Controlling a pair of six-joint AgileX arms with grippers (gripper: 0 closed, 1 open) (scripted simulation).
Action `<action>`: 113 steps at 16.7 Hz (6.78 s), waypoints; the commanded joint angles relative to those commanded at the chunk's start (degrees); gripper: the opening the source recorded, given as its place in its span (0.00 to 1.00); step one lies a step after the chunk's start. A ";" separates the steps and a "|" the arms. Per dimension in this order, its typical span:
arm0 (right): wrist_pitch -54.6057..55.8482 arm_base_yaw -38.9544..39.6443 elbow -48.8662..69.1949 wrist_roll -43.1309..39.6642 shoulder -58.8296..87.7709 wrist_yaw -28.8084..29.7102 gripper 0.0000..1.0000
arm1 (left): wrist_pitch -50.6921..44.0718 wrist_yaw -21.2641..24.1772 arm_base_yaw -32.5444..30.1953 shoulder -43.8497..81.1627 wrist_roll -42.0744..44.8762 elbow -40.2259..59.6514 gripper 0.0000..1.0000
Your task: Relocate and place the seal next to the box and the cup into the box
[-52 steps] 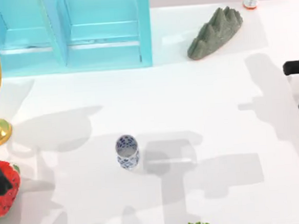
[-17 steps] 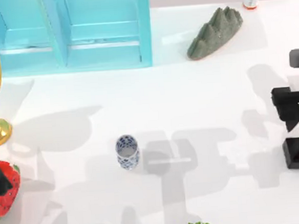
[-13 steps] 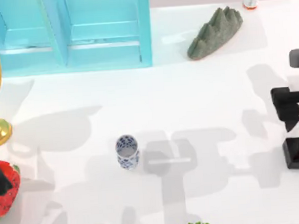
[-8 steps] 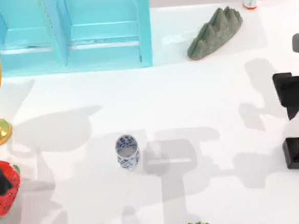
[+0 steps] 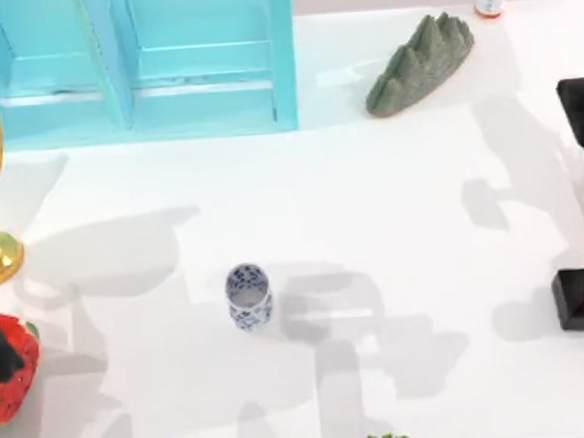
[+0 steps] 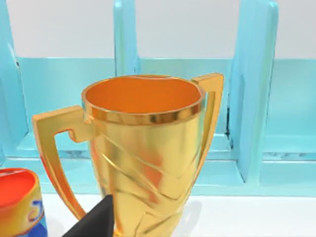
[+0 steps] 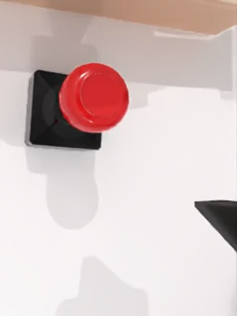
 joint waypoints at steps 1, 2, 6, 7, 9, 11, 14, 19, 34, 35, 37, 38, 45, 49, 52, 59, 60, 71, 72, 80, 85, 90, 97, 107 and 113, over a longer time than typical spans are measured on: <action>0.00 0.00 0.00 0.00 0.00 0.00 1.00 | 0.00 0.00 0.00 0.00 0.00 0.00 1.00; 0.00 0.00 0.00 0.00 0.00 0.00 1.00 | 0.00 0.00 0.00 0.00 0.00 0.00 1.00; -0.06 2.25 1.91 2.07 2.21 0.36 1.00 | 0.00 0.00 0.00 0.00 0.00 0.00 1.00; -0.22 4.15 3.78 3.95 4.07 0.66 1.00 | 0.00 0.00 0.00 0.00 0.00 0.00 1.00; -0.69 9.77 9.34 9.39 9.25 1.40 1.00 | 0.00 0.00 0.00 0.00 0.00 0.00 1.00; -1.28 17.33 17.27 16.15 15.92 2.23 1.00 | 0.00 0.00 0.00 0.00 0.00 0.00 1.00; -2.19 29.34 32.04 26.58 27.49 3.36 1.00 | 0.00 0.00 0.00 0.00 0.00 0.00 1.00; -3.51 39.98 52.42 38.37 44.79 4.46 1.00 | 0.00 0.00 0.00 0.00 0.00 0.00 1.00; 6.49 40.72 46.19 41.07 49.22 4.63 1.00 | 0.00 0.00 0.00 0.00 0.00 0.00 1.00; 8.93 40.68 43.34 41.02 48.93 4.63 1.00 | 0.00 0.00 0.00 0.00 0.00 0.00 1.00; 13.49 40.63 38.28 40.98 48.49 4.62 1.00 | 0.00 0.00 0.00 0.00 0.00 0.00 1.00; 15.08 40.62 36.62 40.96 48.33 4.61 1.00 | 0.00 0.00 0.00 0.00 0.00 0.00 1.00; 16.54 40.60 35.09 40.94 48.16 4.61 0.85 | 0.00 0.00 0.00 0.00 0.00 0.00 1.00; 16.54 40.60 35.09 40.94 48.16 4.61 0.55 | 0.00 0.00 0.00 0.00 0.00 0.00 1.00; 16.54 40.60 35.09 40.94 48.16 4.61 0.32 | 0.00 0.00 0.00 0.00 0.00 0.00 1.00; 16.54 40.60 35.09 40.94 48.16 4.61 0.00 | 0.00 0.00 0.00 0.00 0.00 0.00 1.00; 16.54 40.60 35.09 40.94 48.16 4.61 0.00 | 0.00 0.00 0.00 0.00 0.00 0.00 1.00; 14.69 37.67 28.06 37.61 38.94 4.66 0.00 | 0.00 0.00 0.00 0.00 0.00 0.00 1.00; 14.06 36.72 26.05 36.67 36.10 4.56 0.00 | 0.00 0.00 0.00 0.00 0.00 0.00 1.00; 11.23 32.76 17.64 32.77 24.84 3.81 0.00 | 0.00 0.00 0.00 0.00 0.00 0.00 1.00; 11.59 31.23 16.73 31.25 24.15 3.90 0.00 | 0.00 0.00 0.00 0.00 0.00 0.00 1.00; 13.35 18.08 8.62 18.83 17.71 3.70 0.00 | 0.00 0.00 0.00 0.00 0.00 0.00 1.00; 17.23 -11.45 -9.18 -10.20 3.28 1.69 0.00 | 0.00 0.00 0.00 0.00 0.00 0.00 1.00; 21.57 -46.47 -30.82 -46.79 -13.92 -3.33 0.00 | 0.00 0.00 0.00 0.00 0.00 0.00 1.00; 21.89 -49.26 -32.63 -49.72 -15.29 -3.88 0.00 | 0.00 0.00 0.00 0.00 0.00 0.00 1.00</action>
